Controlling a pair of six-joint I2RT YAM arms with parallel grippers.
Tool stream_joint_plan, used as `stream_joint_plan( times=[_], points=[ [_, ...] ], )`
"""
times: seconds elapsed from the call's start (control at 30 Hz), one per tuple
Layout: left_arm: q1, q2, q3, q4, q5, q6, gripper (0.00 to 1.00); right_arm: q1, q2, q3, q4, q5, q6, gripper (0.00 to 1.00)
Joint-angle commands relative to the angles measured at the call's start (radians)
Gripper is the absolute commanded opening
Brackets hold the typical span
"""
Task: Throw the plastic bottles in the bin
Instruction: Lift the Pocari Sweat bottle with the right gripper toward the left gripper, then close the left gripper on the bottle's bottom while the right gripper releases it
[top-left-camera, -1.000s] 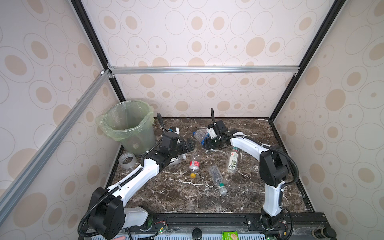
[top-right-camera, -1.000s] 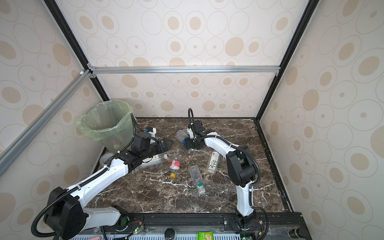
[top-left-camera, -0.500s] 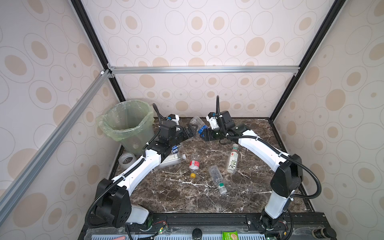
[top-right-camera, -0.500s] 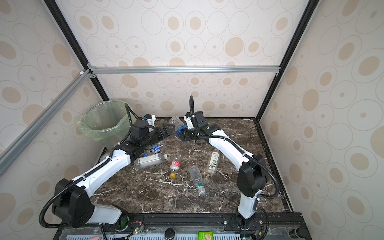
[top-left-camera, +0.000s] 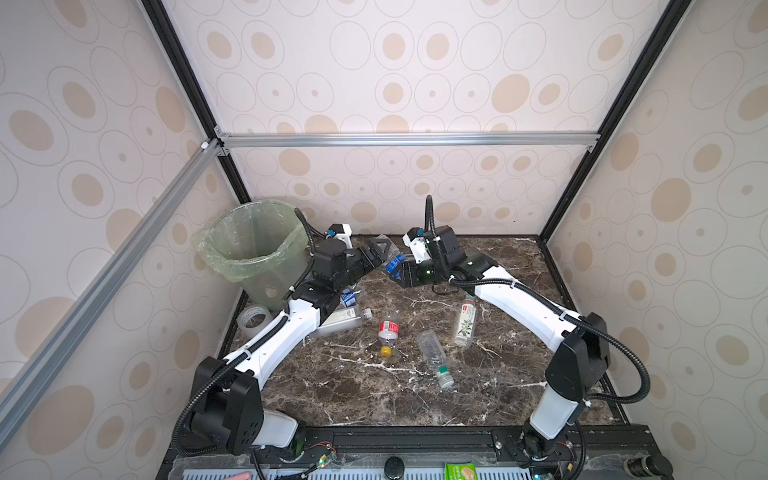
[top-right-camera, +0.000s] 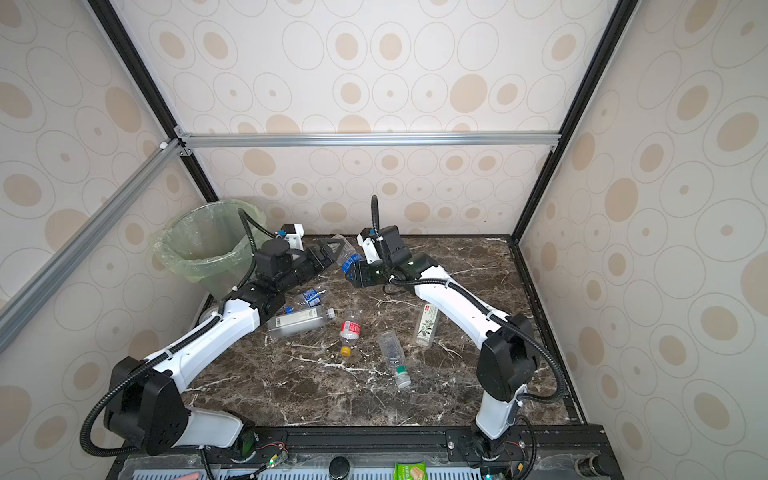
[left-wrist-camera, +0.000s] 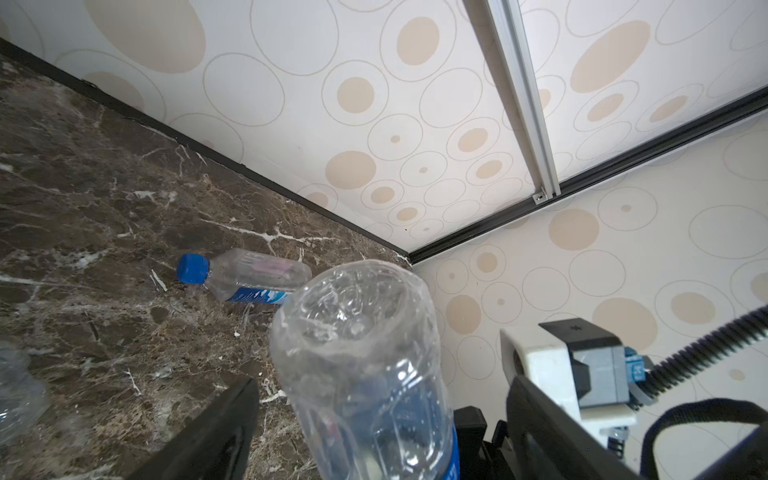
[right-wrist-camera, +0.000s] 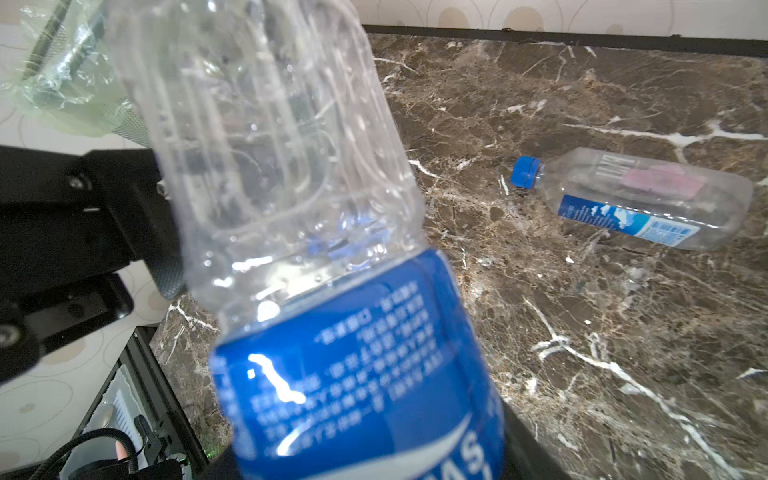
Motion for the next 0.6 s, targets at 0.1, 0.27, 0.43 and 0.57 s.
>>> stream_joint_plan(
  times=[0.1, 0.27, 0.43, 0.57],
  points=[
    [0.008, 0.011, -0.004, 0.058, -0.002, -0.028, 0.85, 0.017, -0.043, 0.001, 0.034, -0.024, 0.013, 0.62],
    [0.009, 0.011, -0.005, 0.063, -0.008, -0.022, 0.71, 0.022, -0.052, -0.005, 0.038, -0.037, 0.015, 0.62],
    [0.013, 0.012, -0.011, 0.062, -0.011, -0.023, 0.6, 0.026, -0.054, -0.009, 0.047, -0.056, 0.004, 0.64],
    [0.014, 0.007, -0.013, 0.064, -0.014, -0.025, 0.51, 0.028, -0.055, -0.013, 0.043, -0.057, 0.002, 0.67]
  ],
)
